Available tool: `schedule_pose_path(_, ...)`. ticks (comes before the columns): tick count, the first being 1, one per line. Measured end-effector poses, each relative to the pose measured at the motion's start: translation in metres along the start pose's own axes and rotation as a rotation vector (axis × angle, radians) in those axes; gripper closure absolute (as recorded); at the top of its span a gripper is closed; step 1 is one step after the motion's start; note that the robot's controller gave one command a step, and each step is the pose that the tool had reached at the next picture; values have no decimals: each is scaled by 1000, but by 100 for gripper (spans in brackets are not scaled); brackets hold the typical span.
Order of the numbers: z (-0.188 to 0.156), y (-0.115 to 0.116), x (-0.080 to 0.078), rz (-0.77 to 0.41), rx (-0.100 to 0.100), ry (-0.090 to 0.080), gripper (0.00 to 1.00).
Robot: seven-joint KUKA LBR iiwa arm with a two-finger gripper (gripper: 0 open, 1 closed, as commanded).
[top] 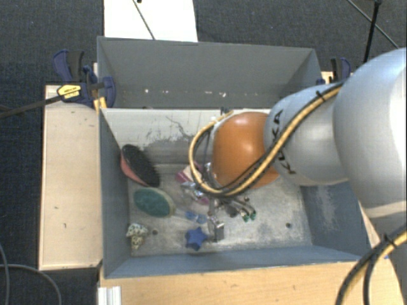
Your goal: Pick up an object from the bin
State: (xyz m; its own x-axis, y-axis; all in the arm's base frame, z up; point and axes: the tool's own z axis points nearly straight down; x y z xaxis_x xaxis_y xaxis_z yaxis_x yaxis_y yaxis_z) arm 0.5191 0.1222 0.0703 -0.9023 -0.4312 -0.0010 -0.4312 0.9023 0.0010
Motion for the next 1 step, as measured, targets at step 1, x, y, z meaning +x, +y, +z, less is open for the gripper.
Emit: schedule_pose_path(1,-3,40,12,-513,3,-5,0)
